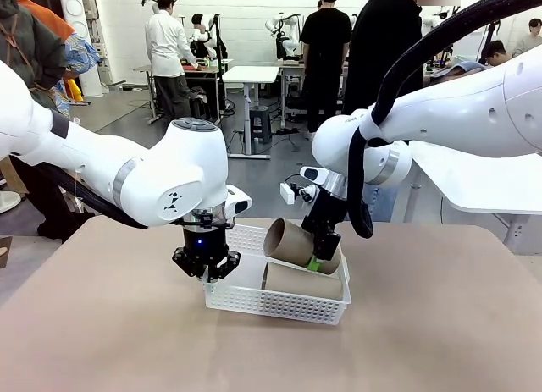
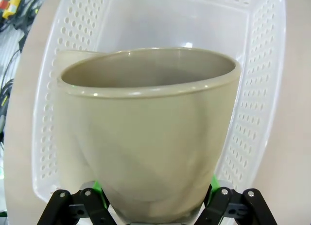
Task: Clean and organize the cups into the basket.
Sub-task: Pick up the Reusable plastic cup from the right side of the table and stack it inside the Organizing basket in the center of the table.
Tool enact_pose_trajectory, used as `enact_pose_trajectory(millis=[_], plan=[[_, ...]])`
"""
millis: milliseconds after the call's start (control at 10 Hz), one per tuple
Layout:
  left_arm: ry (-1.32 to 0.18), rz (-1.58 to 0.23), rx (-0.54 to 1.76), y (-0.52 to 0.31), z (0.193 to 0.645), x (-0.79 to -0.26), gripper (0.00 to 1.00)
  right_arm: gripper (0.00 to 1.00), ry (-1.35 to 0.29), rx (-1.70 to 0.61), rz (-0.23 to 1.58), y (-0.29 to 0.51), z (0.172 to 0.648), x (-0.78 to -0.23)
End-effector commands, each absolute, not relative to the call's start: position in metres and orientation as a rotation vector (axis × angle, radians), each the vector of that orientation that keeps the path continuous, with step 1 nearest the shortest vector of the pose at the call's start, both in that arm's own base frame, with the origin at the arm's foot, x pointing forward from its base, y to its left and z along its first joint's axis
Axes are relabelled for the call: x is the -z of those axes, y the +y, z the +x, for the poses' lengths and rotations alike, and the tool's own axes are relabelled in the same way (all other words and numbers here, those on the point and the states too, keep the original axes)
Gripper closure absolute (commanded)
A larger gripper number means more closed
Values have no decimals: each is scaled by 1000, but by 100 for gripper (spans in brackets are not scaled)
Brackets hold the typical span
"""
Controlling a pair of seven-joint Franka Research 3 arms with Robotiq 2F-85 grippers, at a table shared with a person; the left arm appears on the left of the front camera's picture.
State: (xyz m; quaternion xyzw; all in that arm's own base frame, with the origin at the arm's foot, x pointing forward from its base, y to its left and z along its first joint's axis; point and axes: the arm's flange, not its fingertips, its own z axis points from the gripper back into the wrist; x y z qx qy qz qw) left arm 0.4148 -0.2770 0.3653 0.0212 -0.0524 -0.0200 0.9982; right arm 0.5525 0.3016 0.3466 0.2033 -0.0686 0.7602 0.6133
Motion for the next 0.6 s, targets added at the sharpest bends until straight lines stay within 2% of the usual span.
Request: enact_pose_trajectory(millis=[0,500], plan=[[-112,49,36,-278,414,-366,100,0,-185,-1780,501,297,558,-348],[-112,49,36,-278,414,-366,100,0,-193,-1779,508,296,556,-351]])
